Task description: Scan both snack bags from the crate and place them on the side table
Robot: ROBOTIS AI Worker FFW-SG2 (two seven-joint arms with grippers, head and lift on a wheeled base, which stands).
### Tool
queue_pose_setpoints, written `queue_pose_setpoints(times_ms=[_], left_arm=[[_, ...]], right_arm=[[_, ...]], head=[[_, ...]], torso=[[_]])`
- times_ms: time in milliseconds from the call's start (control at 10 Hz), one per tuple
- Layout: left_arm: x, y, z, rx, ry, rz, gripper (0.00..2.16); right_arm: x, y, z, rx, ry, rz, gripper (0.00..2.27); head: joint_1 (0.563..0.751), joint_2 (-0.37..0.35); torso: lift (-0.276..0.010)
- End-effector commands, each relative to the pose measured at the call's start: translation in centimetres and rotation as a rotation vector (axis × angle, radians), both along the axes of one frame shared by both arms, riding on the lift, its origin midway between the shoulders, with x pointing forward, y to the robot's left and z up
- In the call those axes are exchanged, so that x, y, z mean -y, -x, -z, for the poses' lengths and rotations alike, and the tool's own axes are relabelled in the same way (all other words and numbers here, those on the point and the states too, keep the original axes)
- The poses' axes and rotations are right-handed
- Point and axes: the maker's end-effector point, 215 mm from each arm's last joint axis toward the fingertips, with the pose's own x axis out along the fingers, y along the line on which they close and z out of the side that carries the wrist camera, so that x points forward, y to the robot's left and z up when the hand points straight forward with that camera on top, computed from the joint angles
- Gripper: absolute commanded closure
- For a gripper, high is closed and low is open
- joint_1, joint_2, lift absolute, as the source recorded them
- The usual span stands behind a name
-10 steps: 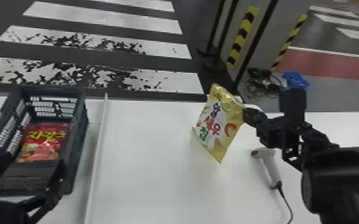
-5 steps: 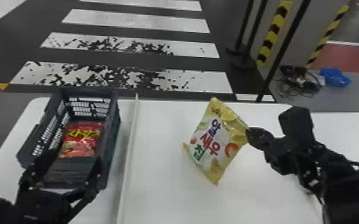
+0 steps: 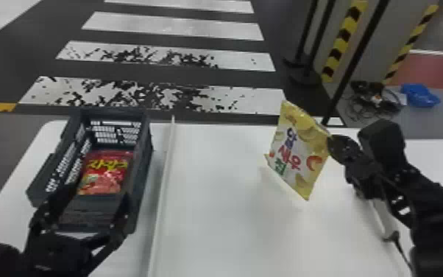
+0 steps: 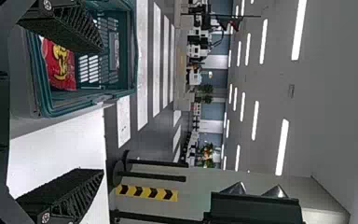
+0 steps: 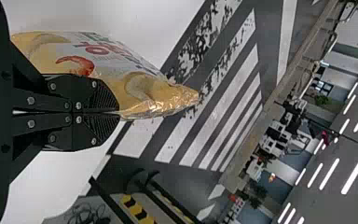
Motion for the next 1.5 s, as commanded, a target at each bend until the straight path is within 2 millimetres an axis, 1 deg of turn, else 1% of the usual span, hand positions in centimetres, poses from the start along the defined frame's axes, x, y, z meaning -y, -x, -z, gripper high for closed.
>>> queue_pose_setpoints(times_ms=[0,100,200,300,400,500,700,800,900,1000,1100,1200,1300,1400], left_arm=[[0.1,0.0,0.1,-0.002,0.002,0.001,0.08],[0.4,-0.2,0.1,0.0,0.004,0.006,0.08],[0.6,-0.3,0.3,-0.002,0.005,0.007,0.08],[0.7,-0.3,0.2,-0.001,0.007,0.01,0.08],[0.6,-0.2,0.3,-0.004,0.005,0.009,0.08],[0.4,-0.1,0.4,-0.006,0.004,0.005,0.08],[0.4,-0.1,0.8,-0.012,0.004,0.006,0.08],[0.5,-0.1,1.0,-0.017,0.005,0.006,0.08],[0.4,-0.1,1.2,-0.019,0.005,0.004,0.08],[0.4,-0.1,1.3,-0.022,0.004,0.003,0.08],[0.4,-0.1,1.4,-0.023,0.004,0.003,0.08],[0.4,-0.1,1.4,-0.023,0.004,0.003,0.08],[0.5,-0.1,1.3,-0.02,0.005,0.005,0.08],[0.5,-0.1,1.2,-0.019,0.004,0.006,0.08]], right_arm=[[1.9,0.3,-0.1,0.039,0.112,0.055,2.26],[2.2,0.5,0.1,0.082,0.258,0.091,2.26],[1.8,1.0,0.7,0.125,0.463,0.103,2.26],[1.0,1.6,2.4,0.128,0.593,0.087,2.26],[-0.2,2.6,5.1,0.096,0.645,0.049,2.26],[-1.4,4.4,7.6,0.05,0.644,0.019,2.26],[-4.9,8.4,11.0,-0.04,0.584,-0.018,2.26],[-5.7,9.9,12.5,-0.117,0.504,0.003,1.97],[-7.1,10.8,13.2,-0.182,0.391,-0.004,1.11],[-8.4,11.8,13.9,-0.266,0.252,-0.014,0.08],[-10.5,12.7,14.2,-0.343,0.091,-0.052,0.0],[-13.1,13.3,13.7,-0.42,-0.12,-0.102,0.03],[-15.3,13.4,12.6,-0.47,-0.32,-0.156,0.05],[-16.3,12.6,10.3,-0.474,-0.478,-0.208,0.05]], head=[[0.695,-0.135],[0.695,-0.162],[0.695,-0.182],[0.695,-0.19],[0.695,-0.185],[0.695,-0.17],[0.695,-0.145],[0.695,-0.125],[0.695,-0.106],[0.695,-0.09],[0.695,-0.078],[0.695,-0.05],[0.695,-0.013],[0.695,0.026]], torso=[[-0.095],[-0.095],[-0.095],[-0.095],[-0.095],[-0.095],[-0.095],[-0.095],[-0.095],[-0.095],[-0.095],[-0.095],[-0.095],[-0.095]])
